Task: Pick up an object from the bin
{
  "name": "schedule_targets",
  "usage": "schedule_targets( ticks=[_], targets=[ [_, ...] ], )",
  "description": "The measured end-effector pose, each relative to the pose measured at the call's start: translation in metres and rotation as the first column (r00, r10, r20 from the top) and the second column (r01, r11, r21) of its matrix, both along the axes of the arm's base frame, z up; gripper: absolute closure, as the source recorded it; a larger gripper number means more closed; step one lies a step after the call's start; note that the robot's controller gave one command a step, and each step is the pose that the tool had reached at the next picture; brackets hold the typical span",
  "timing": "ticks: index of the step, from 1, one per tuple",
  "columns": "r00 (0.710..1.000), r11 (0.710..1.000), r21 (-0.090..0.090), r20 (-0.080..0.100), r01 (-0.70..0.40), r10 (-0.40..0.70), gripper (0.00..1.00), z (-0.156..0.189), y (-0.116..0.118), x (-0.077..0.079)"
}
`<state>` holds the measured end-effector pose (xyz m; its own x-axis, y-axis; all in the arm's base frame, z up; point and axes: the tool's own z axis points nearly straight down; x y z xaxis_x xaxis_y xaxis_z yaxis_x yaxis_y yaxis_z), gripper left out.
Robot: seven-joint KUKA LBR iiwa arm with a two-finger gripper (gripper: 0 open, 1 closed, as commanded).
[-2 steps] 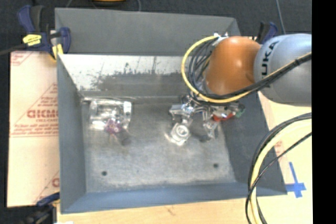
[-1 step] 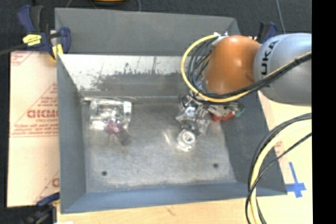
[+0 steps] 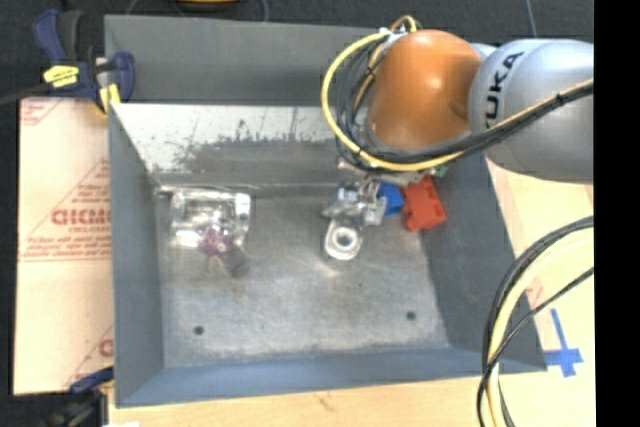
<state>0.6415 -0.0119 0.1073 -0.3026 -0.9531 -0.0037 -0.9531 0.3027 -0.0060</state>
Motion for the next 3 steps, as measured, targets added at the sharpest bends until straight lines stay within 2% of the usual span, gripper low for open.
schedule_targets(
  ticks=[1, 2, 3],
  targets=[
    [1.000, 1.000, 0.001, -0.004, 0.004, -0.004, 0.00, -0.001, -0.001, -0.001],
    [0.992, 0.992, -0.004, 0.003, -0.124, 0.124, 0.00, -0.035, -0.059, -0.036],
    [0.957, 0.957, 0.003, 0.006, -0.290, 0.290, 0.00, -0.030, -0.122, -0.052]
  ],
)
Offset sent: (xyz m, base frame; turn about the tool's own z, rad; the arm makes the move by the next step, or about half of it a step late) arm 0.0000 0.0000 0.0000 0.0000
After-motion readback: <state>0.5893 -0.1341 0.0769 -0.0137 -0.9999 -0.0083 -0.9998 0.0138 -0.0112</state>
